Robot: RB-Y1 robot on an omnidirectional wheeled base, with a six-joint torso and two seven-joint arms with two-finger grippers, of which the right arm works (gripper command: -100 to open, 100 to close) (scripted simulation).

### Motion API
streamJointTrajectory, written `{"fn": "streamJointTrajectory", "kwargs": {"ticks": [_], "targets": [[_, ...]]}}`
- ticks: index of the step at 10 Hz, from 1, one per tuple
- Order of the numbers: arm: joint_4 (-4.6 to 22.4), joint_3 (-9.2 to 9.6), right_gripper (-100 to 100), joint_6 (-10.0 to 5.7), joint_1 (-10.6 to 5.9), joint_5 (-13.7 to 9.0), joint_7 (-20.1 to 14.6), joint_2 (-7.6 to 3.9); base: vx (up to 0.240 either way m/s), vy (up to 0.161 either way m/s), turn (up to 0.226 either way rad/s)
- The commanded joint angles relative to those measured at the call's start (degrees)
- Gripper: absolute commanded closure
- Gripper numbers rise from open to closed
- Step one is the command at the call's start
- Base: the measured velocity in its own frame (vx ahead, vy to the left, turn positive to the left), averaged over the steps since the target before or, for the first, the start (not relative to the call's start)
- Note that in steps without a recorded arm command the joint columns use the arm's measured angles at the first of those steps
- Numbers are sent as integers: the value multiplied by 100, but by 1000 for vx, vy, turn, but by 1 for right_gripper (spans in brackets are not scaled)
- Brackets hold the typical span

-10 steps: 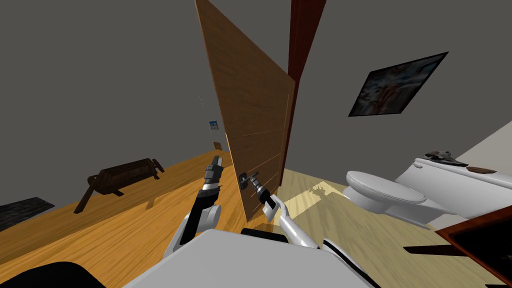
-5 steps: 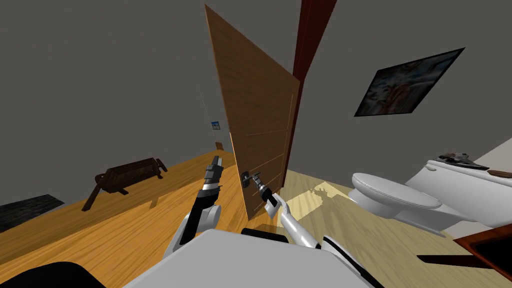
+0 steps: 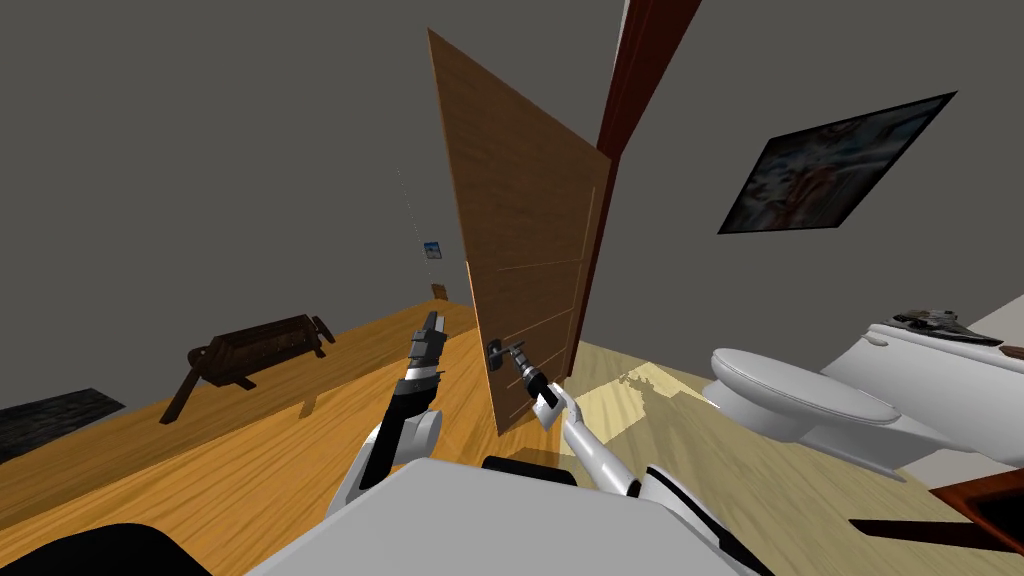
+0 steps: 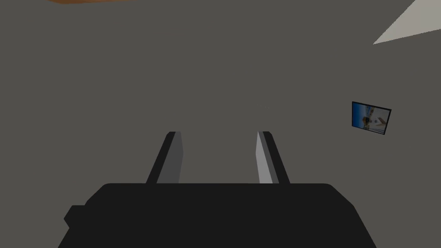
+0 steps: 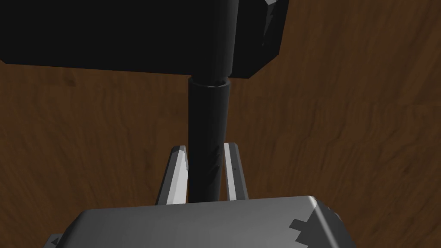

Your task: Push the door open

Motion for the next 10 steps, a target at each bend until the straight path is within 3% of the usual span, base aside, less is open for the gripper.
{"fn": "streamJointTrajectory", "kwargs": {"ticks": [1, 2, 4, 7, 8, 10], "targets": [[-32, -198, 100, 47, 3, 20, 18, -100, 38, 68, -25], [-103, -111, -100, 47, 75, -17, -2, -75, -106, -6, -86], [-138, -117, -100, 54, 90, -51, -34, -69, -195, -48, -35], [-215, -131, -100, 69, 125, -127, -108, 76, -213, -64, -54], [-256, -121, -100, 83, 149, -113, -95, 21, -104, -25, -2], [-234, -166, -100, 76, 133, -112, -74, -52, 117, 121, 26]]}}
